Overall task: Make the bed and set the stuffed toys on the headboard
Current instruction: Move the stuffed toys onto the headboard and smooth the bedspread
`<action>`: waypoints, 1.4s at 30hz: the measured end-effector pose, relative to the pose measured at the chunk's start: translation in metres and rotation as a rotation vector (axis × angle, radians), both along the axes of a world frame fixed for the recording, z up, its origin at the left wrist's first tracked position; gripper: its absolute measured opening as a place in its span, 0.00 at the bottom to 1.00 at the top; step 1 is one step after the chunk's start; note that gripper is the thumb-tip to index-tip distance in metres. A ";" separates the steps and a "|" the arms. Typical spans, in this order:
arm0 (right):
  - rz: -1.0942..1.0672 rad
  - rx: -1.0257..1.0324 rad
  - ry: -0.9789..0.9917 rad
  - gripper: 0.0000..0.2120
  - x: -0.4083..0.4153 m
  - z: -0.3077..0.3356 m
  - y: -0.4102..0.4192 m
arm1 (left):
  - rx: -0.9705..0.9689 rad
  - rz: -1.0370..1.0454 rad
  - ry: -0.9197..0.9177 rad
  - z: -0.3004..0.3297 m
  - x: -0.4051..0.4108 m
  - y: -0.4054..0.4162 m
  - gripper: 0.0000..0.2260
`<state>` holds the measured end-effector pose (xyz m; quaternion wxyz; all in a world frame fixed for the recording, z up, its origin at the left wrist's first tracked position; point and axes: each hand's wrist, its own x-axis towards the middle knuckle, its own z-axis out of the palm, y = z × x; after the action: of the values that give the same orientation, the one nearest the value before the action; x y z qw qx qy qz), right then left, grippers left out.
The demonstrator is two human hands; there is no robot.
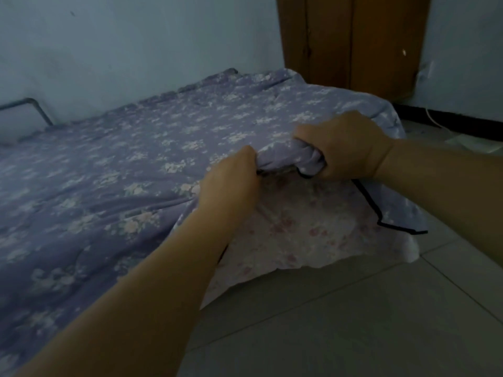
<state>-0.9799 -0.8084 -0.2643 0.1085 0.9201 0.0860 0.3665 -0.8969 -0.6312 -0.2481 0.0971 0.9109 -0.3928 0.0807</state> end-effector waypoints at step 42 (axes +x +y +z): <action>-0.599 -0.135 0.161 0.07 -0.073 0.009 -0.100 | -0.038 -0.305 0.156 -0.015 -0.051 -0.112 0.01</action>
<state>-1.0526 -0.9088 -0.2554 0.2652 0.9213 -0.1565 0.2375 -0.9479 -0.7433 -0.2629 0.1556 0.8421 -0.5164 0.0016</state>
